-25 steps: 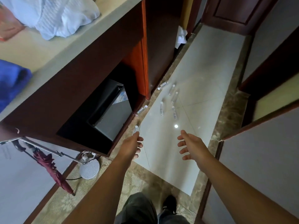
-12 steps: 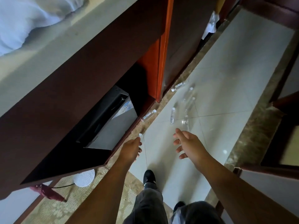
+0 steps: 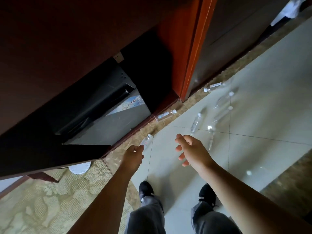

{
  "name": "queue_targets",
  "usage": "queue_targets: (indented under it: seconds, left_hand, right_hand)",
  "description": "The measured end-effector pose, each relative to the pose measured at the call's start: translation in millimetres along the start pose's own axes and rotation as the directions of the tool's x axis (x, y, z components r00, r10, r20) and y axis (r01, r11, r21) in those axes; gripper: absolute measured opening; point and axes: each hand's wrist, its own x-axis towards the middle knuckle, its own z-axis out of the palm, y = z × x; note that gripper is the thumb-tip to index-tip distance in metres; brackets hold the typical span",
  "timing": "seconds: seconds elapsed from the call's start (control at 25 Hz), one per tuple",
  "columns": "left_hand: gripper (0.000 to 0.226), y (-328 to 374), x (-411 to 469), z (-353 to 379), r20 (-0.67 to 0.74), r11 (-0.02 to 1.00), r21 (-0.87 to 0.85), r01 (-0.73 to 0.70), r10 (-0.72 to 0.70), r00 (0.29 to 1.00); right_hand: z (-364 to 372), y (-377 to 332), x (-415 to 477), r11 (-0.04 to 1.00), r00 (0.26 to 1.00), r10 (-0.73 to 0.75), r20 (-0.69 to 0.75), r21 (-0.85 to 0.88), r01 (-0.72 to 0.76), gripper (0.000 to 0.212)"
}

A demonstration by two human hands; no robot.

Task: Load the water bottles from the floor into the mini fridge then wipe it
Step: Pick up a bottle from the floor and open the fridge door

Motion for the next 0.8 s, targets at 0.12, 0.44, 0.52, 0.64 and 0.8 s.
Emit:
queue_targets:
  seconds: [0.12,0.44,0.52,0.64,0.8]
  left_hand:
    - [0.013,-18.4,47.6,29.1,-0.012,0.999,0.044,-0.020,0.020,1.000]
    - [0.036,-97.6,209.5,104.1,-0.060,0.984,0.174,-0.036,0.047,0.997]
    - [0.040,-125.8,246.8,117.3,-0.069,0.985,0.169,-0.041,0.054,0.996]
    - [0.047,-160.4,293.2,135.0,-0.092,0.985,0.166,-0.046,0.062,0.994]
    - [0.057,-189.7,333.8,145.2,-0.131,0.975,0.208,-0.085,0.114,0.985]
  right_hand:
    - [6.8,24.8,55.7,0.999,1.000,0.010,0.000,-0.033,-0.010,0.036]
    - [73.4,121.1,211.7,0.989,1.000,-0.012,0.010,-0.149,0.013,0.036]
    - [88.3,141.7,241.6,0.986,0.999,-0.030,0.023,-0.161,0.033,0.035]
    - [106.9,163.9,278.2,0.967,0.994,-0.085,0.067,-0.234,0.099,0.034]
    - [127.0,180.2,315.3,0.950,0.991,-0.096,0.096,-0.290,0.120,0.037]
